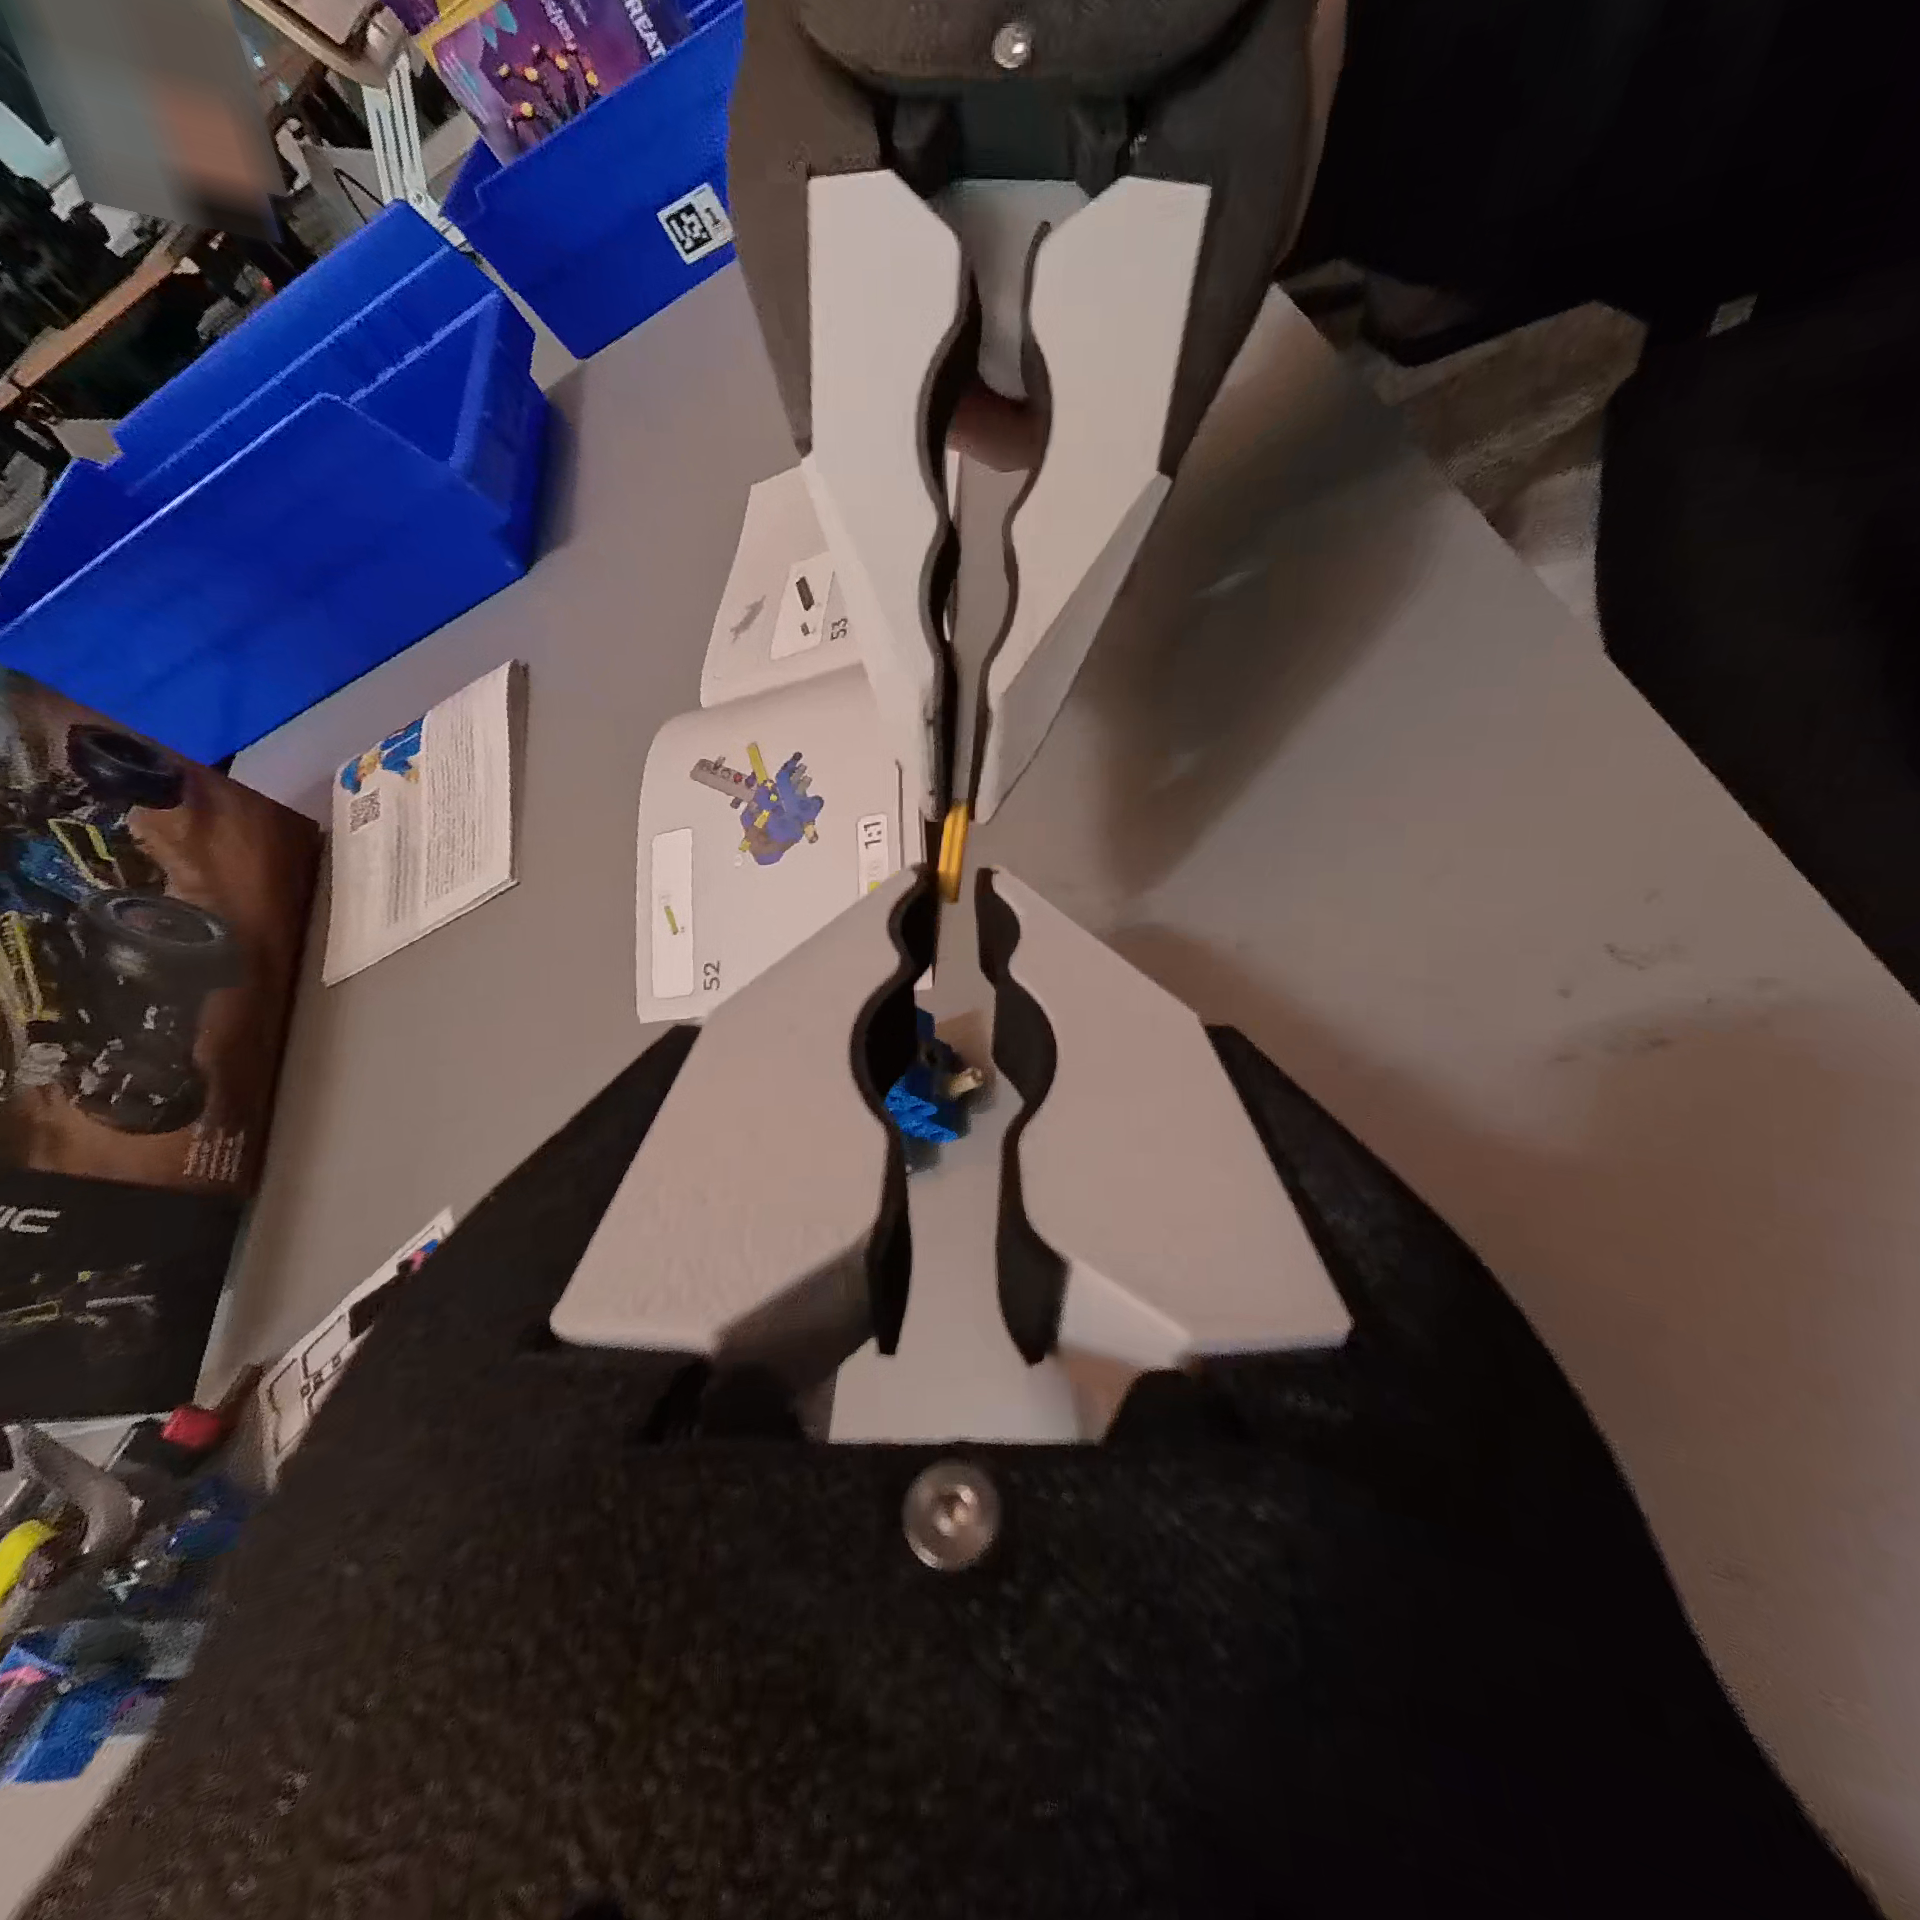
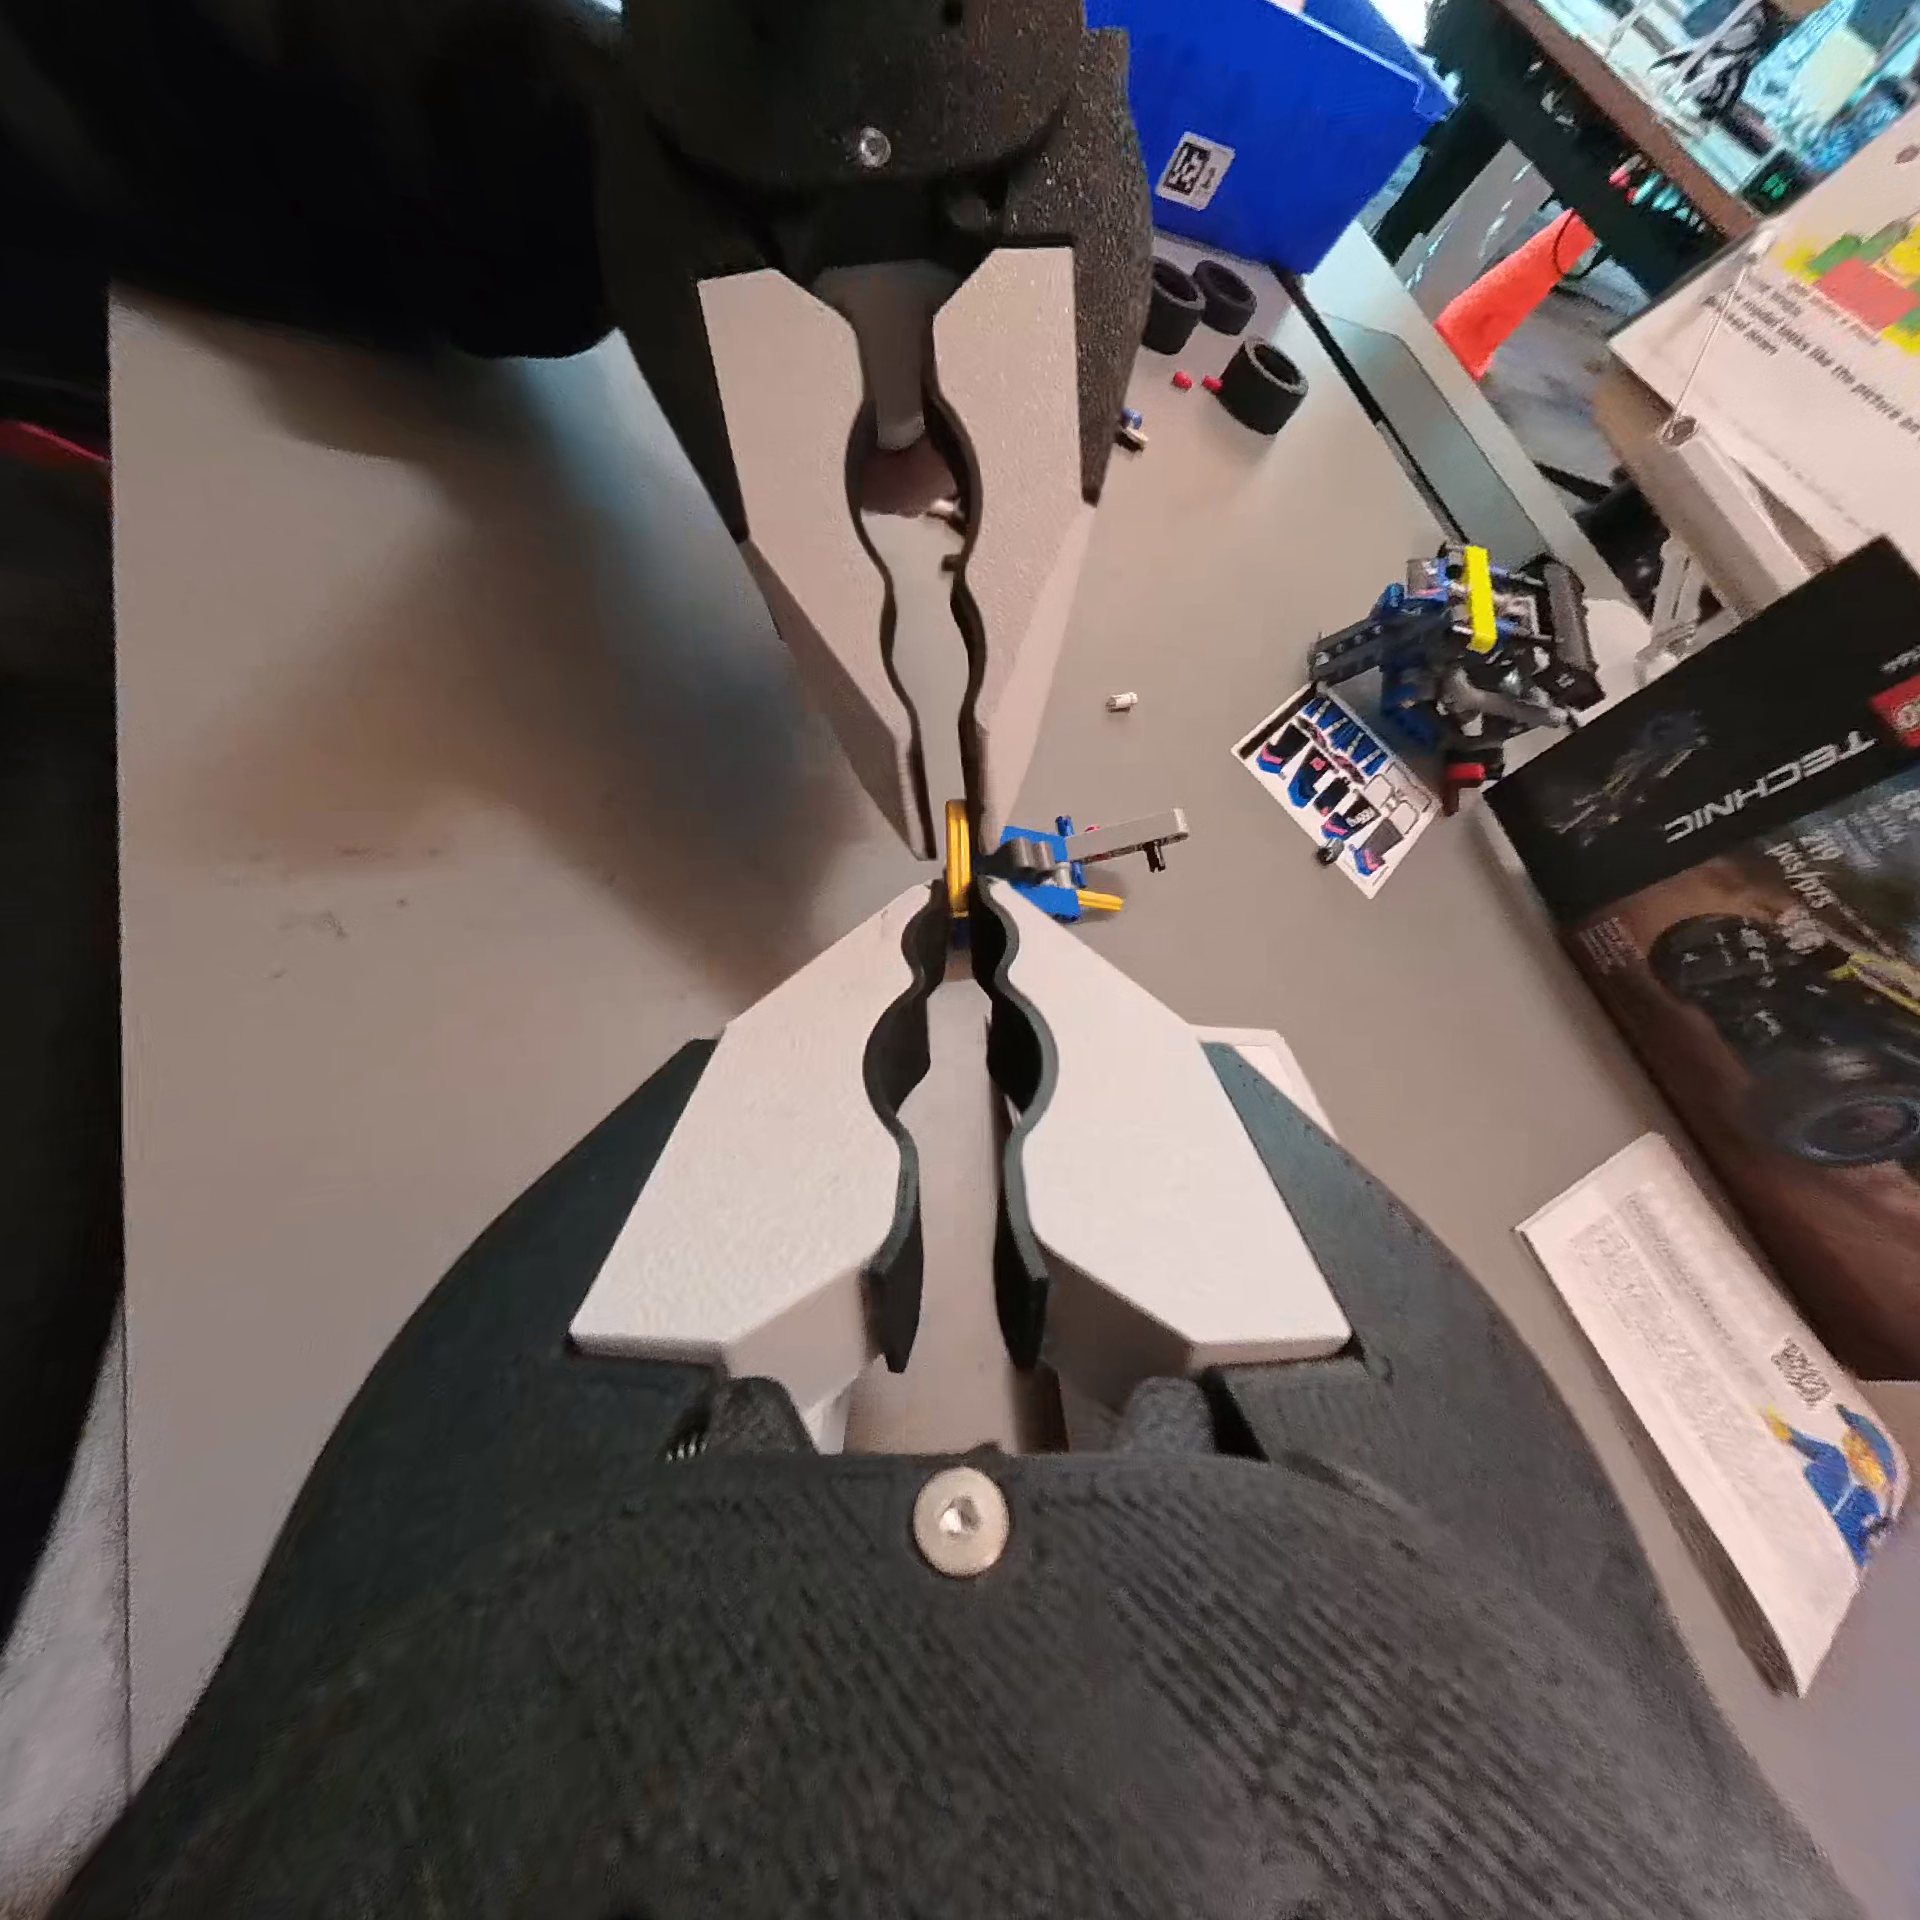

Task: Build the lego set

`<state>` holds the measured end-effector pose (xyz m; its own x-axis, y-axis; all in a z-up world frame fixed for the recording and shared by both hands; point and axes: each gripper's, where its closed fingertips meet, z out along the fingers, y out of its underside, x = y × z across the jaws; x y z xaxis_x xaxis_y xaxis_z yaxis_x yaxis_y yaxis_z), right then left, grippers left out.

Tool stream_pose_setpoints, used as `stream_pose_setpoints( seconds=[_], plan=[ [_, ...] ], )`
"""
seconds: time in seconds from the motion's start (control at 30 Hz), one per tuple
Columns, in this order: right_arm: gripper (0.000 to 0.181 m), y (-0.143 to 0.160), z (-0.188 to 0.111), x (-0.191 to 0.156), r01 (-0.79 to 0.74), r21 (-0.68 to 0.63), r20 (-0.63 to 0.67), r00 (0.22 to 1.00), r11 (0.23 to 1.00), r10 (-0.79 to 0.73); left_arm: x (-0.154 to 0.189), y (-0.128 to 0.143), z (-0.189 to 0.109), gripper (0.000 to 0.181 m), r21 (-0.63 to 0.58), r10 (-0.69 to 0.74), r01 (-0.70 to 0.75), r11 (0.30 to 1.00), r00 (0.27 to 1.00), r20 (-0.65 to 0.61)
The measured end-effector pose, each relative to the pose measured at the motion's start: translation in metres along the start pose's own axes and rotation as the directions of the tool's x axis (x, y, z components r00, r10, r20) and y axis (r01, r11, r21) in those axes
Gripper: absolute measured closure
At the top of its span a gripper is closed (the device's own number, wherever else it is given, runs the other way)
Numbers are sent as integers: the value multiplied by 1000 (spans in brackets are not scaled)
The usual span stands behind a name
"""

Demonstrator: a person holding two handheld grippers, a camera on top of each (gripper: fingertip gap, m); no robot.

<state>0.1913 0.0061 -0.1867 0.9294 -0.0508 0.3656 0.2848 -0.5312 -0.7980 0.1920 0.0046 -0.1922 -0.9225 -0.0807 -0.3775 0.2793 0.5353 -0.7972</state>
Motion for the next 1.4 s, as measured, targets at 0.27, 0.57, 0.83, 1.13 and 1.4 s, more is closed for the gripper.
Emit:
stream_pose_setpoints(
  seconds=[0.27,0.57,0.83,1.13,1.4],
  plan=[
    [179,-2,3,-3,15,7,5,1000,1000,-15,2,3,1,181,-17,-1,1,1000,1000,-13],
    [179,-16,-5,0,-67,149,37,997,987,63,0,-9,-7,181,100,-67,72,992,996,-54],
    [179,-13,-2,-2,-65,148,48,997,987,59,2,-9,-7,181,104,-68,74,992,995,-68],
    [179,-10,2,0,-69,148,21,998,987,66,0,-4,-6,181,90,-66,71,993,996,-57],
    [179,20,2,23,-141,87,-50,988,986,146,-31,29,-14,143,13,-268,268,963,963,32]
  ],
)
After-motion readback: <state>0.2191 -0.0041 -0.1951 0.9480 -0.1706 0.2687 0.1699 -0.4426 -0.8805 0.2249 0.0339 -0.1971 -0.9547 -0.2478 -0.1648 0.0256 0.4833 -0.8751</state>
